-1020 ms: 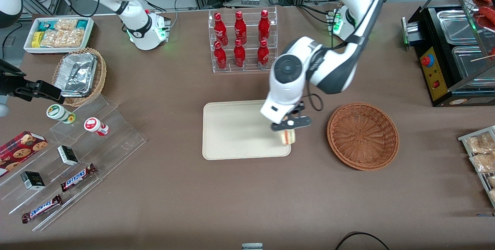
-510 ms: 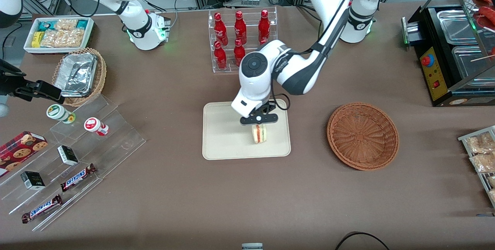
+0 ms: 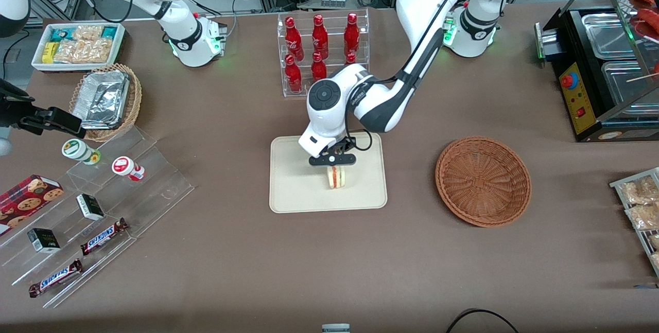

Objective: Place sandwich from basket to tray
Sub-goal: 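Lower the sandwich onto the tray and open the left gripper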

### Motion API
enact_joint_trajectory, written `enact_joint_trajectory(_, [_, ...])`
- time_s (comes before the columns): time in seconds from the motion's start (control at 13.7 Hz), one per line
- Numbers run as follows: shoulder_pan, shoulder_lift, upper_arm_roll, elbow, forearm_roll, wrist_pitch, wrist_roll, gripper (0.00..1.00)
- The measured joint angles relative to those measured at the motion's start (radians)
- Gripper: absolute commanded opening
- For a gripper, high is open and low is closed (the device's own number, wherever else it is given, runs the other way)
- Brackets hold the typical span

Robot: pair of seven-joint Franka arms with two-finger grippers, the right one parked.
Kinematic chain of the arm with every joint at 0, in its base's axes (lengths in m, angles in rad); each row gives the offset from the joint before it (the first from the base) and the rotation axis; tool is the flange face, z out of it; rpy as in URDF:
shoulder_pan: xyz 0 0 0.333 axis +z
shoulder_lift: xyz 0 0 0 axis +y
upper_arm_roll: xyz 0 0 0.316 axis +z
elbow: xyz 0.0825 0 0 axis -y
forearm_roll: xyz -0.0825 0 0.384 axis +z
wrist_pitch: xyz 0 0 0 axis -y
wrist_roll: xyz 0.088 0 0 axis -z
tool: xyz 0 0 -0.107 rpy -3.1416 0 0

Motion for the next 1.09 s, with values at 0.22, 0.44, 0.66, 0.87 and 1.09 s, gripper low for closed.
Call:
enact_joint_trajectory(0.22, [0.000,0.014,0.000,0.003,0.000,0.011,0.000,0.05])
enact_joint_trajectory(0.44, [-0.011,0.021,0.000,0.004,0.018,0.019,0.002,0.05])
enact_joint_trajectory(0.66, [-0.019,0.033,0.000,0.004,0.037,0.028,0.002,0.21])
enact_joint_trajectory(0.87, [-0.020,0.045,0.000,0.004,0.037,0.058,0.002,1.00])
enact_joint_trajectory(1.09, [-0.020,0.047,0.001,0.009,0.037,0.065,0.002,1.00])
